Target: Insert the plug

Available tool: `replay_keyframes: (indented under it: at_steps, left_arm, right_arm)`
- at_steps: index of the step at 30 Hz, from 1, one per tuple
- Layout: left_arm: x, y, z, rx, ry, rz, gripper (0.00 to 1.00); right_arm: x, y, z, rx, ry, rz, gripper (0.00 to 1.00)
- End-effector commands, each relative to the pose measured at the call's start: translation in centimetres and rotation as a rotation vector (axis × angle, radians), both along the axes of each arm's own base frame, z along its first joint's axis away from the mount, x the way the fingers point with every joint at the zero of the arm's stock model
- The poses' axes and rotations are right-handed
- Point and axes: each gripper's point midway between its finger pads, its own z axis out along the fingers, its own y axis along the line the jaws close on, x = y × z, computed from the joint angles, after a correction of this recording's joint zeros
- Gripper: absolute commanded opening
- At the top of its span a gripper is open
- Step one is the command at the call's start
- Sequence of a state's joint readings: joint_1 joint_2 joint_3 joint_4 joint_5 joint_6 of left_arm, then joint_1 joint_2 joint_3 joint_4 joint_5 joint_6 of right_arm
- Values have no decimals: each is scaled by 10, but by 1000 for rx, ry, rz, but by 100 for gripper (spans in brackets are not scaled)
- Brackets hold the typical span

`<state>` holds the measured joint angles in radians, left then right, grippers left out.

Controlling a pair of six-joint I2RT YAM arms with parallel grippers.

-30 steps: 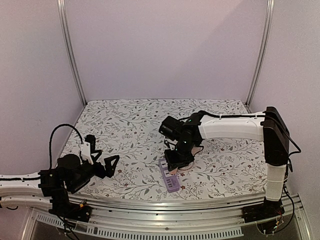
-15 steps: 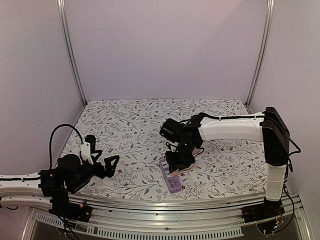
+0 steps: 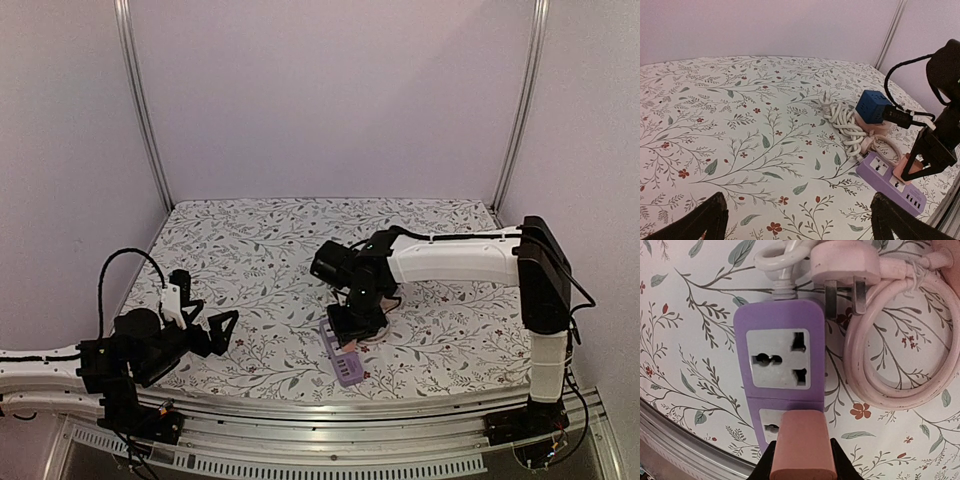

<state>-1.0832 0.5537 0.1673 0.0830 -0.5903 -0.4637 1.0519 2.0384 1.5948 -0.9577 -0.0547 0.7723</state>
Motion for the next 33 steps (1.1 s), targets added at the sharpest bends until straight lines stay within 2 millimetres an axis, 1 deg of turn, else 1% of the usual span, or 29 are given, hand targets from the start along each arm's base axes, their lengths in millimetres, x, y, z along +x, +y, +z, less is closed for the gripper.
replay_keyframes:
  at_steps: [1, 7, 9, 11, 20, 23, 26, 29, 33]
  left_arm:
    - [-1, 5, -8, 26, 8, 3, 99]
    - [-1, 5, -7, 23, 6, 2, 100]
    - [-1, 5, -7, 23, 5, 4, 100]
    - [-1, 5, -8, 26, 6, 6, 100]
    - [1, 4, -9, 37, 10, 10, 100]
    - [1, 4, -9, 39, 13, 9, 100]
    - [1, 3, -9, 39, 13, 8, 99]
    - [0, 4, -9, 38, 12, 7, 99]
    - [0, 4, -9, 38, 12, 7, 100]
  right_arm:
    - [-8, -13, -25, -119, 25, -10, 0]
    - [-10, -15, -35, -146, 31, -12, 0]
    - [-11, -15, -41, -151, 41, -14, 0]
    - [-14, -14, -50, -154, 51, -9, 0]
    - [-19, -23, -86, -216, 75, -26, 0]
    - [-21, -22, -96, -219, 84, -28, 0]
    - [-20, -23, -101, -238, 81, -34, 0]
    - [-20, -24, -103, -246, 83, -38, 3]
    - [-20, -23, -99, -241, 79, -39, 9]
